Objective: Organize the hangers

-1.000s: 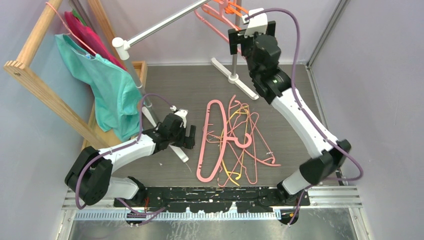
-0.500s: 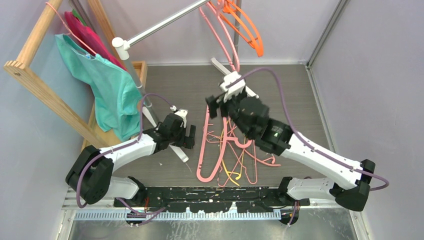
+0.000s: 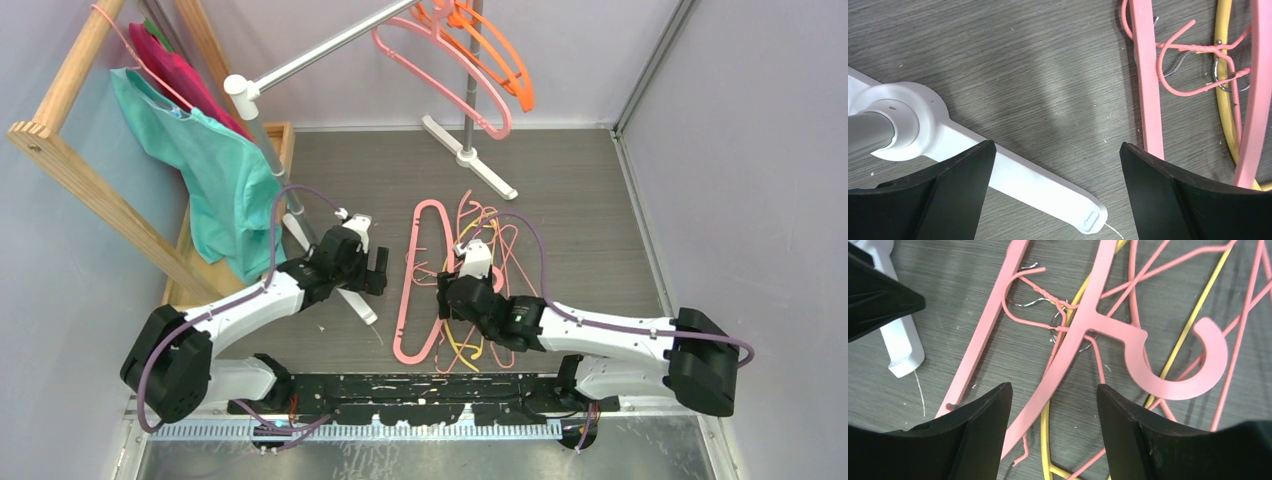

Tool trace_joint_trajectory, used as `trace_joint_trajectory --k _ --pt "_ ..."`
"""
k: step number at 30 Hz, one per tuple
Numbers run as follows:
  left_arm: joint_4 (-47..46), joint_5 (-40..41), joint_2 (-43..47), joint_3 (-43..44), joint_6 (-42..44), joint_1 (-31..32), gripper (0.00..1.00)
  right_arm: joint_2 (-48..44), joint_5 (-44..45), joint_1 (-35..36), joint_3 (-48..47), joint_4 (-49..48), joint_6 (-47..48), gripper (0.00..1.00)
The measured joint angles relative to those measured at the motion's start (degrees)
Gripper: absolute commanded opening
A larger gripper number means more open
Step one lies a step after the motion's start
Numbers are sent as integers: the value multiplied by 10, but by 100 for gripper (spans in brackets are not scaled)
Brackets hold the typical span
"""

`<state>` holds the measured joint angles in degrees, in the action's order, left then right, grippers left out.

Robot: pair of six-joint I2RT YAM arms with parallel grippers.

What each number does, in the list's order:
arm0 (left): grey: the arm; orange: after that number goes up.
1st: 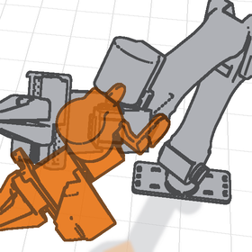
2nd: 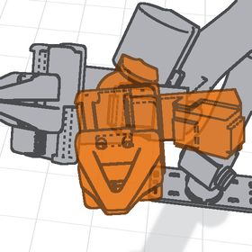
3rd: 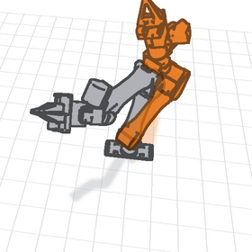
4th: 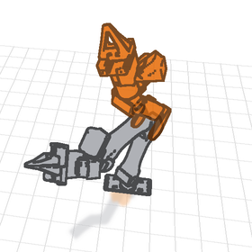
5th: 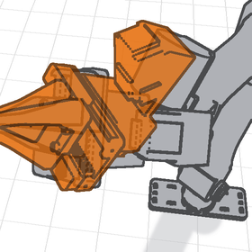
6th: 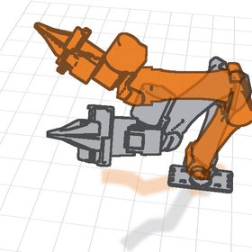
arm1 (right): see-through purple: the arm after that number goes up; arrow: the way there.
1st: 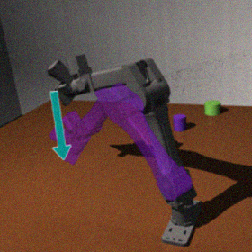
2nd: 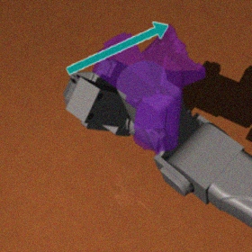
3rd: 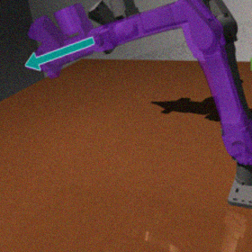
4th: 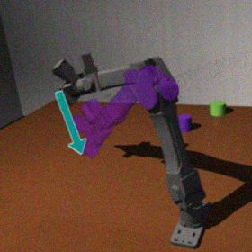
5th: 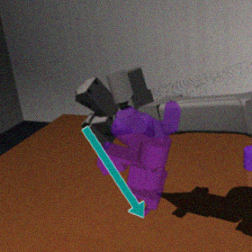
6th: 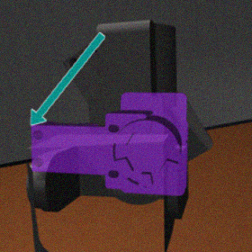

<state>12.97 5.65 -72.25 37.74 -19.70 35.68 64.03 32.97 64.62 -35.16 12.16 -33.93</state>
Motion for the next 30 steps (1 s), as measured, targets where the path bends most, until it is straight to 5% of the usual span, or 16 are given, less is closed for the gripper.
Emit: trace_joint_trajectory --k 23,30 --pt "-1 1 37 -29 -2 0 98 152 15 37 34 -59 -198 57" --pt "-2 1 47 -40 -2 0 98 168 24 40 32 -64 -211 25"
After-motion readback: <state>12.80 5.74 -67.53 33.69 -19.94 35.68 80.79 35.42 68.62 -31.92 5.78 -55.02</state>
